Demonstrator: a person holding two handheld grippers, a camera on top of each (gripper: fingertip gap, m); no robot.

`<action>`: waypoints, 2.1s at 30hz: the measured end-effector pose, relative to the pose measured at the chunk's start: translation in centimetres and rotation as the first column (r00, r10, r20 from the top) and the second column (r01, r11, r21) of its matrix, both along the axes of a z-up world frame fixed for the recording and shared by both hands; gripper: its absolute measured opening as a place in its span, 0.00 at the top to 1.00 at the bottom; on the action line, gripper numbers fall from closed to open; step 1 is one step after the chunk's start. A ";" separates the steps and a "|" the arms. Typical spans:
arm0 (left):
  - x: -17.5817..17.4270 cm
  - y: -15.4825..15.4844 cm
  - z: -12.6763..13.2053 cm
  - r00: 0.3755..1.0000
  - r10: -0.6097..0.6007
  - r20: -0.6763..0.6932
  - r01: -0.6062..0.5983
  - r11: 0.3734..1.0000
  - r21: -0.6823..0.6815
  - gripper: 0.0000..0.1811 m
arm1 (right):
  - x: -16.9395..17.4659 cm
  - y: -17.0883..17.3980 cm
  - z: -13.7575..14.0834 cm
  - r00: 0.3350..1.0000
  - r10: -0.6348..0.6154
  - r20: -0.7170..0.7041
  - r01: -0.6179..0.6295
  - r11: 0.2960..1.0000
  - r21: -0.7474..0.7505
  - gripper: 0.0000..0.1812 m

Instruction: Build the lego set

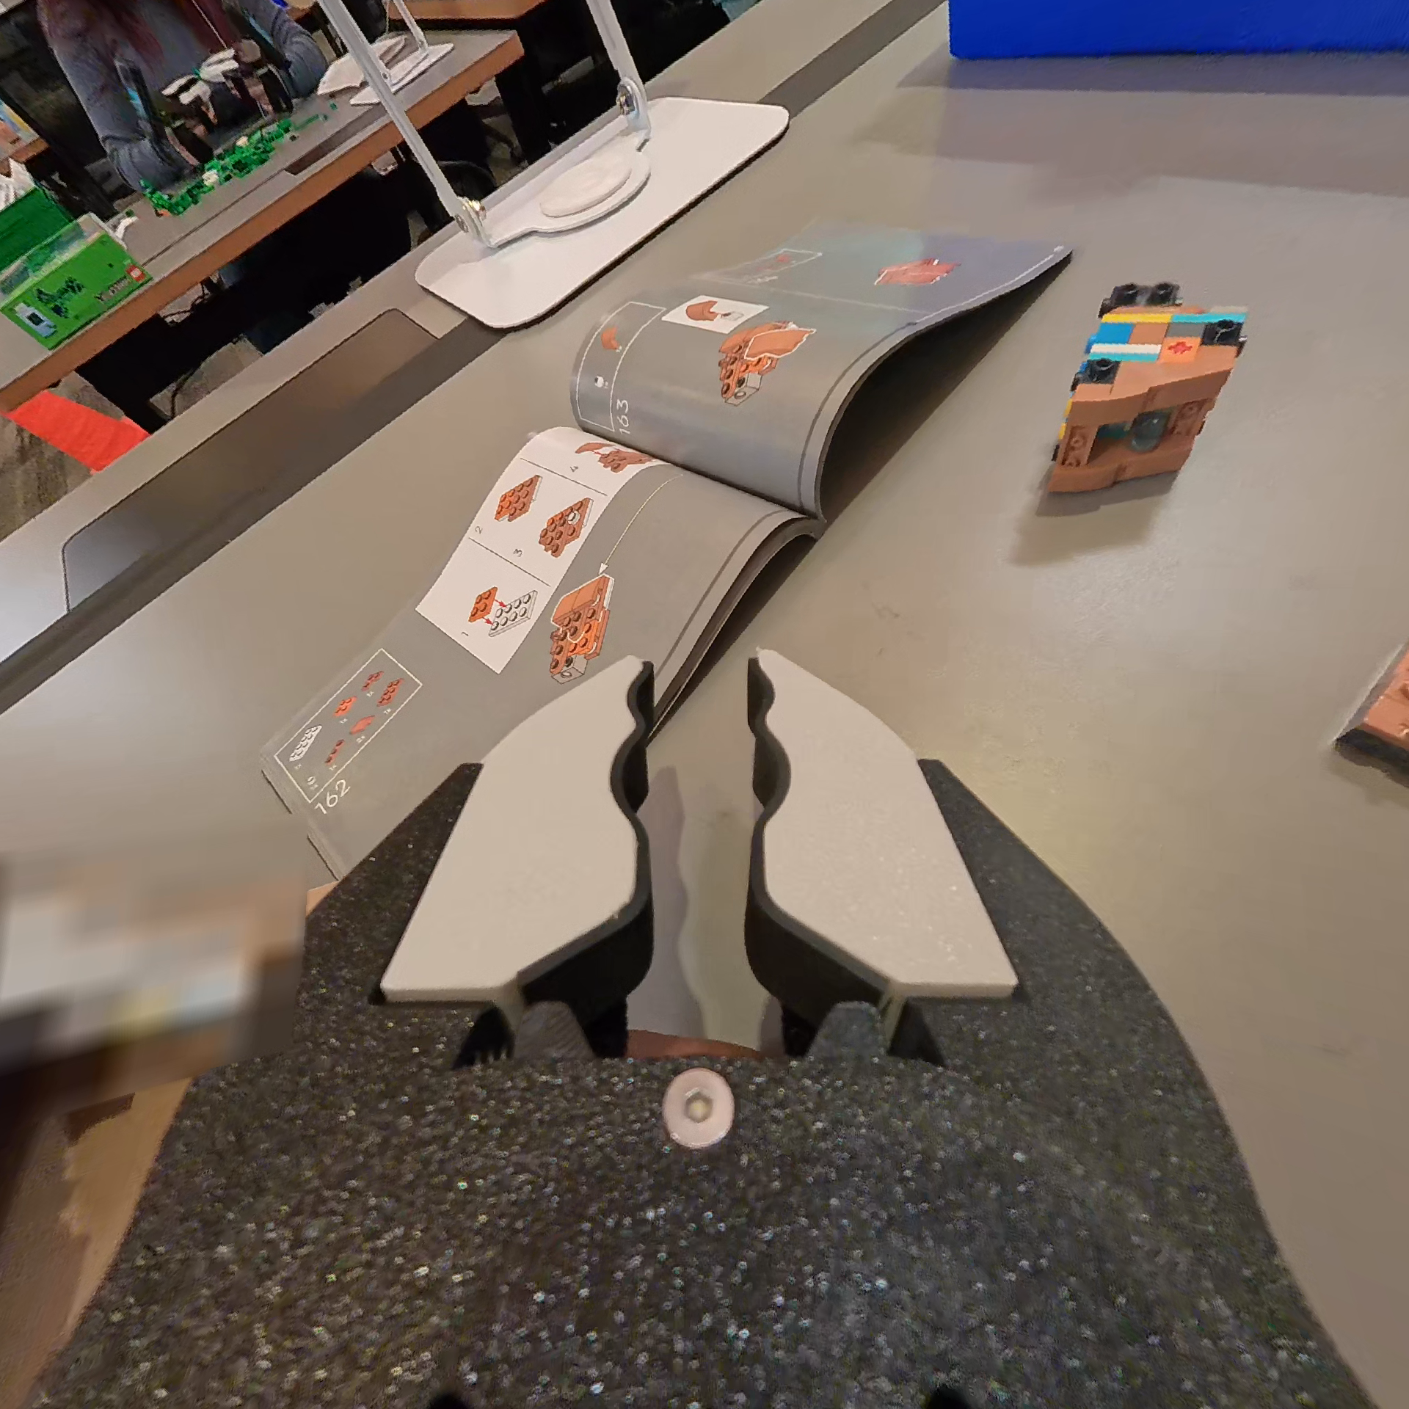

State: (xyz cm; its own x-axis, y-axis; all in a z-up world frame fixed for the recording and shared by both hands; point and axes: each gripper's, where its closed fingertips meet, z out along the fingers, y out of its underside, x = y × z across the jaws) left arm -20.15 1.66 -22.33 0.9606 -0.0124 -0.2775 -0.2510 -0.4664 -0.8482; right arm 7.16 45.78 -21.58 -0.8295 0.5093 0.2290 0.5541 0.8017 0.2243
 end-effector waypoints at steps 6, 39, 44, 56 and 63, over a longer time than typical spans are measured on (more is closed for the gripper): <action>2.2 -0.4 3.0 0.998 -0.069 0.004 0.068 0.989 0.131 0.87 | -1.7 -11.1 8.0 0.880 -0.225 -0.419 0.021 0.899 -0.438 0.91; 22.8 -3.9 7.5 0.868 -0.337 -0.366 0.474 0.783 0.403 0.95 | -5.5 -50.6 6.9 0.622 -0.669 0.408 -0.207 -0.642 -0.738 0.91; 22.2 -4.4 6.9 0.840 -0.286 -0.461 0.469 0.810 0.352 0.97 | -5.8 -50.9 5.9 0.602 -0.694 0.396 -0.165 -0.593 -0.788 0.87; 14.0 -7.9 -2.4 0.683 -0.485 -0.546 0.371 0.874 -0.312 0.95 | -4.9 -46.1 2.9 0.411 -0.910 -0.049 -0.079 0.018 -0.997 0.53; 14.4 -9.3 -1.0 0.784 -0.523 -0.334 0.449 0.850 -0.275 0.78 | -5.4 -44.5 4.5 0.335 -0.939 -0.075 -0.177 0.016 -0.984 0.46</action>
State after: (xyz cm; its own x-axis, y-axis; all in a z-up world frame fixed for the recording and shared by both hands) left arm -5.71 -7.66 -23.33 0.6289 -0.5309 -0.5680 -0.7695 -0.3207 -0.5522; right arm 1.81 1.26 -17.03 -0.1560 0.8656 -0.4758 0.2511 -0.4311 -0.8667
